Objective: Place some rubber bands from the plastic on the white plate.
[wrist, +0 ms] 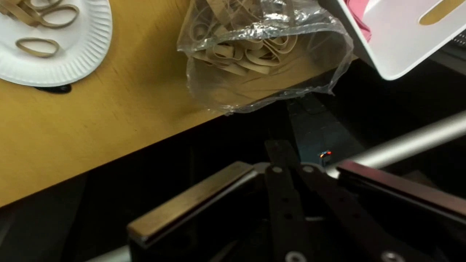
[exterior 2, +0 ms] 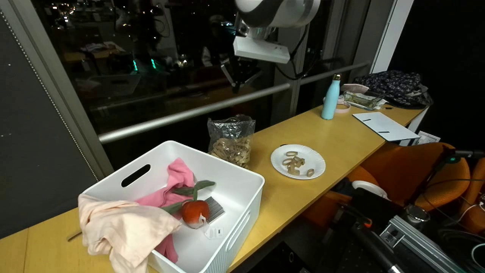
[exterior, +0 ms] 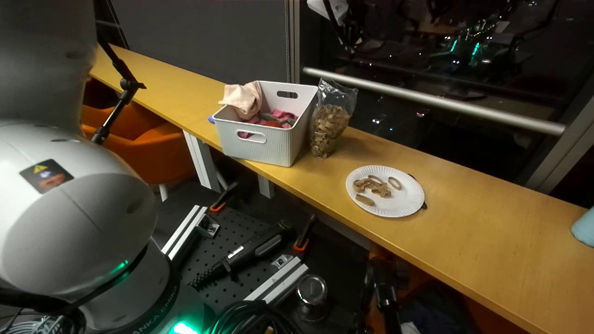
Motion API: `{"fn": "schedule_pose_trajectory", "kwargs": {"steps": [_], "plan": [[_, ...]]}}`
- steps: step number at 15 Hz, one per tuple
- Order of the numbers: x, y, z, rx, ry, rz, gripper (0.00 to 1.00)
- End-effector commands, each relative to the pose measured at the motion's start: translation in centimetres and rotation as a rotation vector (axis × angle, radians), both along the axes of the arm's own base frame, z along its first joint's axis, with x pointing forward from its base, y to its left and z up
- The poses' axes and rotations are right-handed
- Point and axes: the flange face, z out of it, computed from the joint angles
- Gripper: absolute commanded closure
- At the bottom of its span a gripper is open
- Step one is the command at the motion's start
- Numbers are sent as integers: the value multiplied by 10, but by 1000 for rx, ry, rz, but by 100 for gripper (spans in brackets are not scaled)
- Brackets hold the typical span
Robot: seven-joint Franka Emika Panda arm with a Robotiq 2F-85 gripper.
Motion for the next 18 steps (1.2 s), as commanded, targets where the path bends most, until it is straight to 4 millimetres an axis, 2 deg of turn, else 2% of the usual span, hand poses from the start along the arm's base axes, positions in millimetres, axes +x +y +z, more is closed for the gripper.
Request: {"fn": "schedule_pose_trajectory", "kwargs": {"steps": [1,7,10,18], "plan": [[29,13,-14,13,-22,136,100],[42,29,-52,38,26,224,100],[36,37,-70,53,66,225,100],[29,16,-106,117,151,175,100]]}}
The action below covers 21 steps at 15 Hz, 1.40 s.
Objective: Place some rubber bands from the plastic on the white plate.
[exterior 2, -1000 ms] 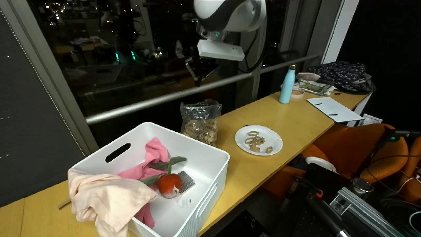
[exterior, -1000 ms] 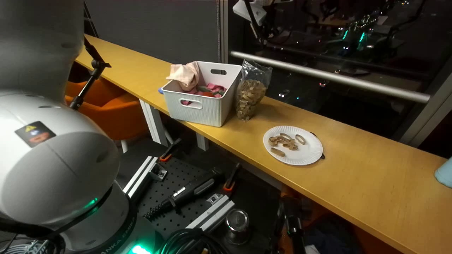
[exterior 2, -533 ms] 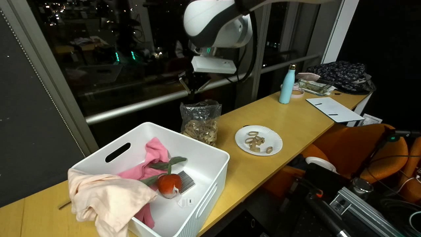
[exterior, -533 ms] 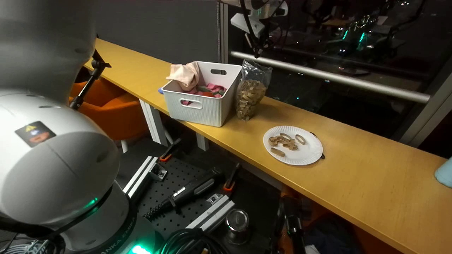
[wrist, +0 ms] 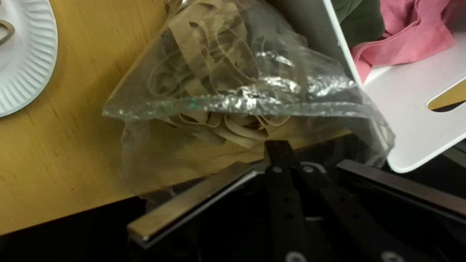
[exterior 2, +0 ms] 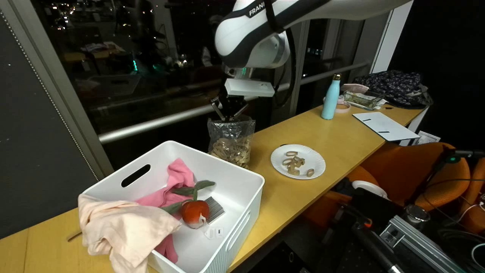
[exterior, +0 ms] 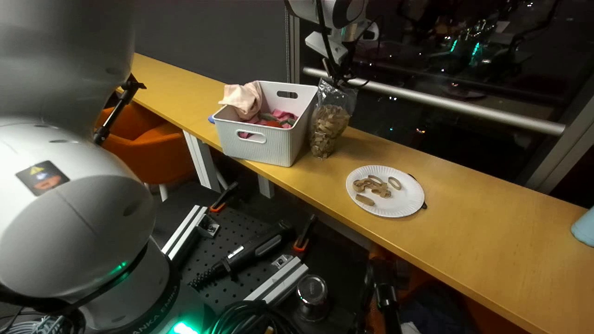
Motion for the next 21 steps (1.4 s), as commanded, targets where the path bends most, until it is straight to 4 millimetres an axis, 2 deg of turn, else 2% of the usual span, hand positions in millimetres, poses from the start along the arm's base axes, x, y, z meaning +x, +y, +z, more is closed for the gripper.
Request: {"fn": "schedule_pose_trajectory", "kwargs": {"steps": [1,5,6,7,8,11,12,16,17,19,21], "plan": [[-4,-3,-7,41,54,4,100],[-7,-6,-21,51,131,3,100],[-8,-6,-24,52,145,1,94],[-9,-8,-26,51,159,-7,78],[-9,-10,-29,48,168,-9,74],[-3,-10,-38,26,185,-20,76],[-2,-11,-41,27,190,-23,66],[7,-10,-51,23,211,-31,62],[10,-10,-54,22,216,-31,53],[14,-9,-61,21,234,-39,51],[19,-5,-71,17,256,-41,40]]}}
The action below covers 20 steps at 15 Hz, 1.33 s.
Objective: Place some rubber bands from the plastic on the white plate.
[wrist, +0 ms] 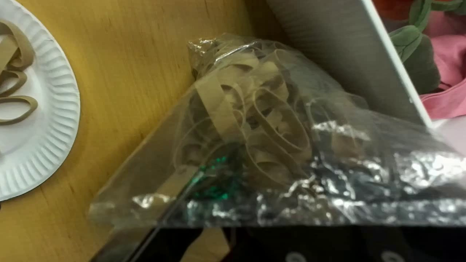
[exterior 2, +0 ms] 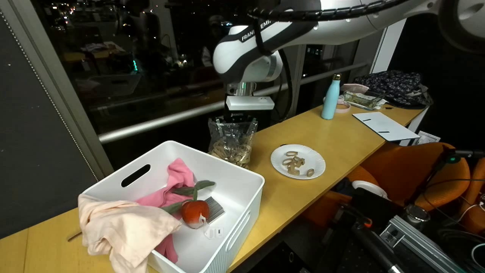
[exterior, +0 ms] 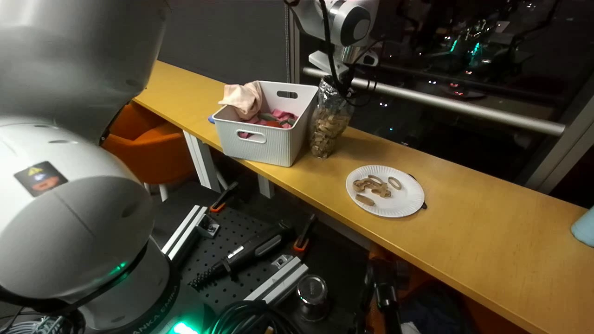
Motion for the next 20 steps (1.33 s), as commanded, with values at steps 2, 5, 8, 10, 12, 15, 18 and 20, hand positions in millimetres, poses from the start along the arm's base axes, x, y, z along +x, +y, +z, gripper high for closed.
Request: {"fn": "schedule_pose_trajectory", "kwargs": {"steps": [2,5,8,10,12,15,18,20], "plan": [[19,12,-17,-19,60,-6,42],[25,23,-27,-23,91,3,38],[30,34,-38,-24,126,9,37],[30,35,-43,-35,154,0,29],[28,35,-46,-49,193,-13,28],[25,34,-51,-87,253,-40,29],[25,33,-49,-113,275,-70,31],[29,31,-45,-140,254,-114,39]]}}
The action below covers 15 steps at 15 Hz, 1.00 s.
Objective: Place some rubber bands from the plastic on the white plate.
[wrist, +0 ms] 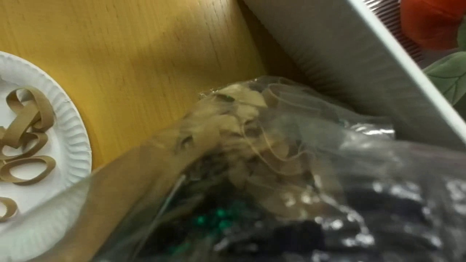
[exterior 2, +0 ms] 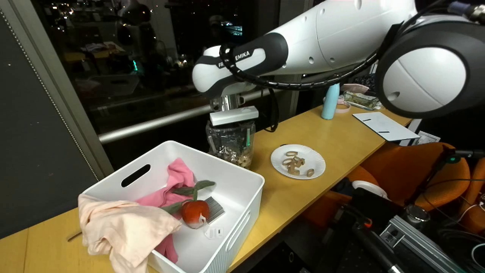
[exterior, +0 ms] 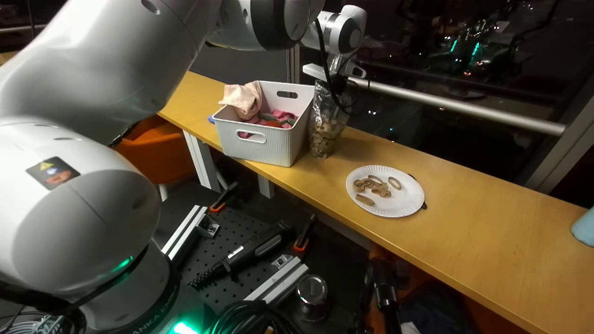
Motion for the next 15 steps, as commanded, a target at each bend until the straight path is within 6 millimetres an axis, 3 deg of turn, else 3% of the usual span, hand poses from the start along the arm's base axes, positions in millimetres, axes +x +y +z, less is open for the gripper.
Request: {"fn": "schedule_pose_trajectory", "kwargs": {"steps": [1,2,3,4,7,10,11,13,15], "plan": [[9,-1,7,-82,-21,-69,40],[12,-2,10,-101,-34,-85,33],[14,-1,12,-119,-45,-97,38],[16,-1,13,-133,-52,-109,29],[20,2,12,-167,-58,-128,18],[23,7,6,-184,-58,-129,20],[24,9,2,-193,-57,-129,23],[25,13,-2,-202,-57,-127,48],[26,13,-2,-208,-63,-130,60]]}}
